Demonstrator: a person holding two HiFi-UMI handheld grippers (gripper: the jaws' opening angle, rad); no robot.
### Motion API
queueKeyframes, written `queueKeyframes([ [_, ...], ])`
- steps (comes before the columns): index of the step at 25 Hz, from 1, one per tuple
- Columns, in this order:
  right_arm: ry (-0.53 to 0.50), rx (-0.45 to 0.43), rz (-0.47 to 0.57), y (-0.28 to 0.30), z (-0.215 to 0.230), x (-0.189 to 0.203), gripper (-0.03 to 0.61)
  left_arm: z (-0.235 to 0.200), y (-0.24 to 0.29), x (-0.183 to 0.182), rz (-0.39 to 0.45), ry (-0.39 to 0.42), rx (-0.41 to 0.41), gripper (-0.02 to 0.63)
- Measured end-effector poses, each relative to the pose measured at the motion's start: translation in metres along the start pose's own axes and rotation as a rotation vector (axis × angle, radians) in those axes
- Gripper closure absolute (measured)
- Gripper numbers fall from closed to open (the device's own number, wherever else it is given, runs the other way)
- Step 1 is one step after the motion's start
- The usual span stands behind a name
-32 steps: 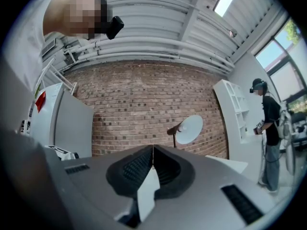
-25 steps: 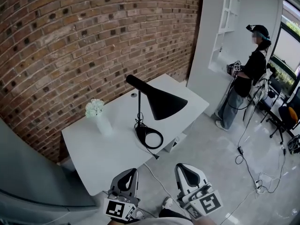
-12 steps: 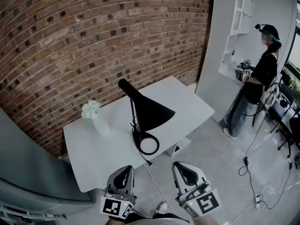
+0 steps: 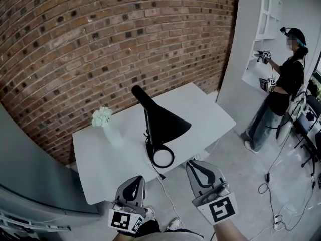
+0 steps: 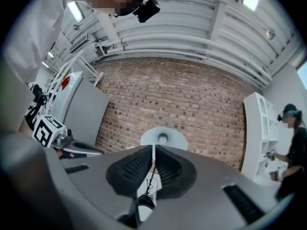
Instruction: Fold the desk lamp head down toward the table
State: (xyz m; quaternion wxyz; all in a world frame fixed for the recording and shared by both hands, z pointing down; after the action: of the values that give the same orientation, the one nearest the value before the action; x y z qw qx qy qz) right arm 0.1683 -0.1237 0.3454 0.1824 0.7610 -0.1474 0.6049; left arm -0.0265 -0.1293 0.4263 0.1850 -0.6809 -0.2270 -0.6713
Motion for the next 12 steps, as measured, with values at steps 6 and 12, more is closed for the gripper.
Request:
queueKeyframes([
  [6, -0.211, 0.037, -0.012, 0.015, 0.002, -0.013, 0.558, -0.006, 0.017, -0.006, 0.028, 0.010, 0.044, 0.606],
  [12, -0.373, 0.065, -0.062, 0.026, 0.008, -0.023, 0.558, -0.010, 0.029, -0.007, 0.027, 0.004, 0.074, 0.606],
])
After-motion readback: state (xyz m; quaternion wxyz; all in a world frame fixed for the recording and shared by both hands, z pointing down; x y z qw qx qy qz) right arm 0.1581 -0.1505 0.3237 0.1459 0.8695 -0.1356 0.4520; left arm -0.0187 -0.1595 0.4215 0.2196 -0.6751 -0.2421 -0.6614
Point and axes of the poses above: the fingertips, and each gripper's own axes: y forward along the fingers, z to its right, x out of its underside, the point moved 5 cm from there along -y, backward along the fingers, and after that the axes turned 8 degrees about -z, right-handed, at the moved point
